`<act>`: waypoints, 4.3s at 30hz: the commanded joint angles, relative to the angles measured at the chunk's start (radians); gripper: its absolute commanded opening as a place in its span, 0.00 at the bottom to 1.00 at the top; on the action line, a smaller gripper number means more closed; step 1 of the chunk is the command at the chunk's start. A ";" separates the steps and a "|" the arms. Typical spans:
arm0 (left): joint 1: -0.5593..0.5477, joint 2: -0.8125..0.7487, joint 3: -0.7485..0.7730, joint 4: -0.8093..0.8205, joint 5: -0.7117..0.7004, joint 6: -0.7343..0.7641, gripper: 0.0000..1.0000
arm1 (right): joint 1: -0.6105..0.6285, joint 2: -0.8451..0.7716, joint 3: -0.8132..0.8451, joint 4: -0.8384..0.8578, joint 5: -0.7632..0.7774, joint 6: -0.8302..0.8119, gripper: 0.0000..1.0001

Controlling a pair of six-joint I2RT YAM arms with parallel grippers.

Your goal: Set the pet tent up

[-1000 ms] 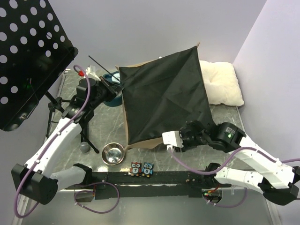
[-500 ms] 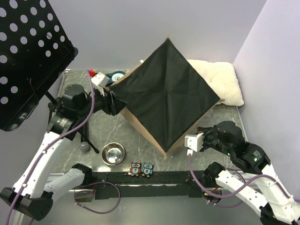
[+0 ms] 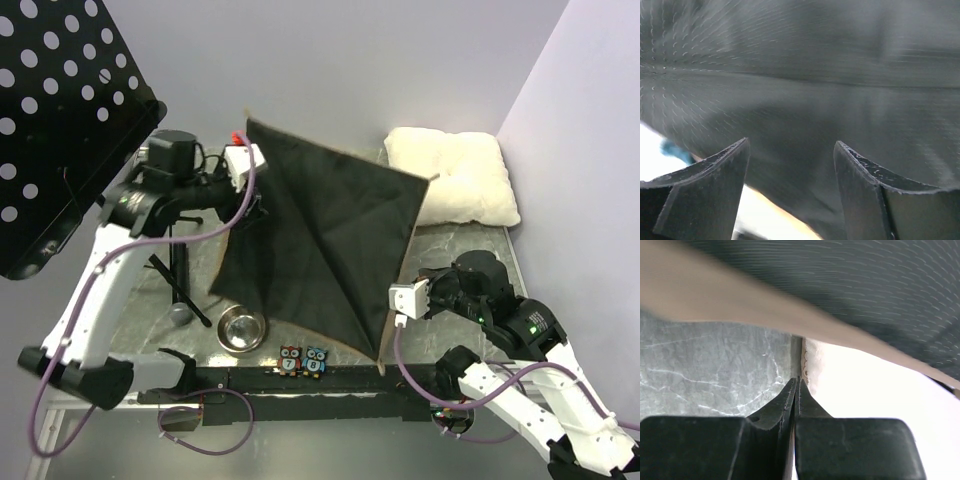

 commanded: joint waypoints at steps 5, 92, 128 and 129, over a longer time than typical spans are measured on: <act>0.151 0.000 -0.140 0.041 0.025 -0.316 0.78 | -0.016 -0.046 0.000 -0.014 -0.020 0.009 0.00; -0.082 0.042 -0.201 0.333 0.174 -0.847 0.01 | 0.598 0.474 0.501 0.166 -0.298 0.158 1.00; -0.179 0.207 -0.002 0.181 0.444 -0.628 0.01 | 0.711 0.600 0.342 0.378 0.010 0.229 1.00; -0.179 0.208 0.000 0.173 0.459 -0.619 0.01 | 0.697 0.589 0.331 0.370 -0.011 0.229 1.00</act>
